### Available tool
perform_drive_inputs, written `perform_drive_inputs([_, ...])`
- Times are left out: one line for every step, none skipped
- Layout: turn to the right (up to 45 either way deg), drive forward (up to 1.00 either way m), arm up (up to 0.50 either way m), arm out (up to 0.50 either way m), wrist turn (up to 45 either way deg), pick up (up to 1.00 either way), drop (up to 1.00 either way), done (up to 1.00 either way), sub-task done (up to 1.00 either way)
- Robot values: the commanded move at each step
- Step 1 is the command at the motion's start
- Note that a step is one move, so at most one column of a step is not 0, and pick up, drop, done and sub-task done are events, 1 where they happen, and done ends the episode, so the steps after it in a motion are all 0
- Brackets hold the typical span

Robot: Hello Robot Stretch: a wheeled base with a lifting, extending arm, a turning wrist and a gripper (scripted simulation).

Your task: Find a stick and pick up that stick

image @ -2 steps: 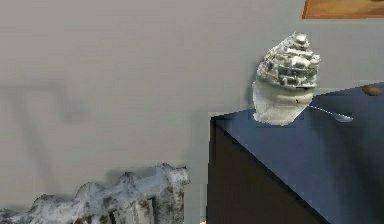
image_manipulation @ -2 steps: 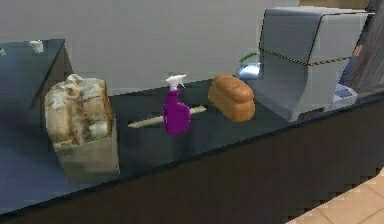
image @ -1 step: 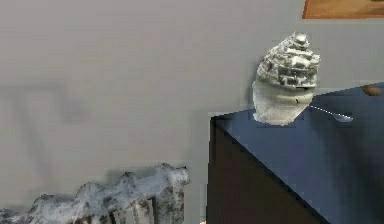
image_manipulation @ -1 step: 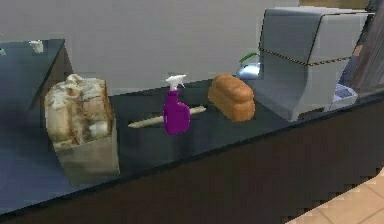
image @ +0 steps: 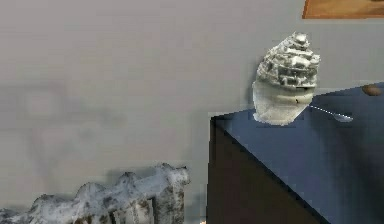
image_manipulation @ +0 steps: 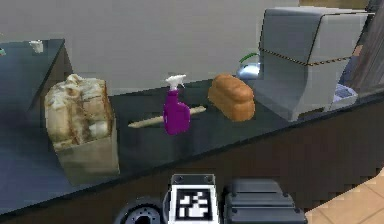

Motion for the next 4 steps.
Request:
perform_drive_inputs([0.0,0.00,0.00,0.50,0.0,0.00,0.00,0.00,0.00])
perform_drive_inputs([0.0,0.00,0.00,0.00,45.0,0.00,0.00,0.00,0.00])
perform_drive_inputs([0.0,0.00,0.00,0.00,45.0,0.00,0.00,0.00,0.00])
perform_drive_inputs([0.0,0.00,0.00,0.00,18.0,0.00,0.00,0.00,0.00])
